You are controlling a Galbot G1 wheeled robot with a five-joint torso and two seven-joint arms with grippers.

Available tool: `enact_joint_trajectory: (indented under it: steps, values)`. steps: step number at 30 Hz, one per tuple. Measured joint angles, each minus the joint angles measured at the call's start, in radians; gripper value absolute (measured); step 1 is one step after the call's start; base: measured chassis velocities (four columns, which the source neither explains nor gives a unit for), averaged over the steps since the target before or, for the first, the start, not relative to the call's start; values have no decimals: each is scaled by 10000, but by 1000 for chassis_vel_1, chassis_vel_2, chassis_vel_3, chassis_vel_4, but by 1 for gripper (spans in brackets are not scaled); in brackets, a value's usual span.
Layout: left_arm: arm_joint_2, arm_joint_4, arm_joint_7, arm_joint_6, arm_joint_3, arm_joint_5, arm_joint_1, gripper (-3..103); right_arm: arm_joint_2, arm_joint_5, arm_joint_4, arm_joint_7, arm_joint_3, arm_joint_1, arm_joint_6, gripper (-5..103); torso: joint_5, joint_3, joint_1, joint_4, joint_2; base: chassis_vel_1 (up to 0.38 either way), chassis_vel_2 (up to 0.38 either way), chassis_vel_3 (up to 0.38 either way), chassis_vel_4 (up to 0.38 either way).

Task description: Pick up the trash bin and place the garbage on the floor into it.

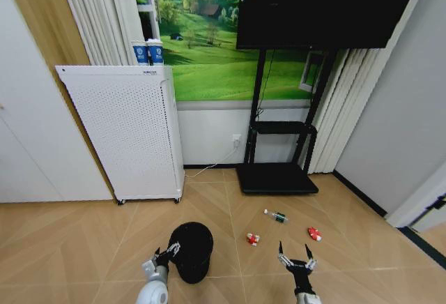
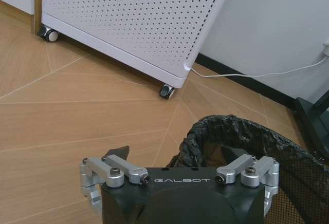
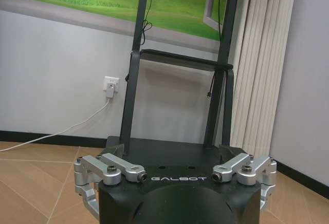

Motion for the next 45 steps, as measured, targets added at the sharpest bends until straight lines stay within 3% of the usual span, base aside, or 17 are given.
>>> enact_joint_trajectory:
  steps: [1, 4, 5, 7, 8, 10, 14, 18, 20, 21, 26, 37, 45]
  values:
    - [-8, 27, -2, 0, 36, -12, -34, 94, 6, -11, 10, 0, 6, -9, 4, 100, 0, 0, 0, 0, 0, 0, 0, 0, 0]
    - [-12, 36, -2, -2, 45, -12, -41, 94, 9, -16, 12, 1, 8, -12, 6, 100, 0, 0, 0, 0, 0, 0, 0, 0, 0]
    - [-24, 54, -2, -8, 58, -10, -50, 84, 10, -24, 18, 1, 11, -19, 11, 100, 0, 0, 0, 0, 0, 0, 0, 0, 0]
    - [-45, 79, -3, -30, 81, -3, -56, 84, 12, -34, 35, 1, 18, -31, 23, 100, 0, 0, 1, 0, 0, 0, 0, 0, 0]
    - [-67, 98, -6, -43, 102, 8, -57, 72, 9, -34, 53, 2, 27, -39, 30, 100, 0, 0, 0, 0, 0, 0, 0, 0, 0]
    - [-95, 137, -7, -81, 128, 59, -48, 67, -8, -35, 99, 4, 51, -54, 43, 100, 0, 0, 0, 0, 0, 0, 0, 0, 0]
    - [-246, 195, 26, -200, 160, 225, 28, 44, -109, 17, 261, 13, 134, -89, 89, 100, 0, 0, 0, 1, 0, 0, 0, 0, 0]
    - [-286, 175, 42, -252, 179, 299, 84, 39, -82, 12, 376, 13, 172, -156, 117, 100, 1, 0, 0, 1, -1, 0, 0, 0, 0]
    - [-327, 143, 58, -289, 105, 396, 204, 28, -75, -74, 441, -37, 181, -193, 188, 100, 0, -1, 0, 0, 0, 0, 0, 0, 0]
    - [-327, 143, 58, -289, 105, 396, 204, 28, -75, -74, 441, -37, 181, -193, 188, 100, 0, -1, 0, 0, 0, 0, 0, 0, 0]
    - [-428, 204, 230, -479, -67, 637, 380, 7, -105, -126, 607, -68, 213, -206, 215, 100, 1, 0, 0, 1, 0, 0, 0, 0, 0]
    - [-431, 157, 296, -654, -410, 912, 509, 7, -279, 6, 797, -18, 326, -149, 192, 100, -1, 0, 0, 1, -1, 0, 0, 0, 0]
    - [-54, -829, 145, -677, -1071, 1027, 671, 7, -288, 13, 712, 157, 336, 4, -62, 100, 0, 0, 0, -3, 0, 0, 0, 0, 0]
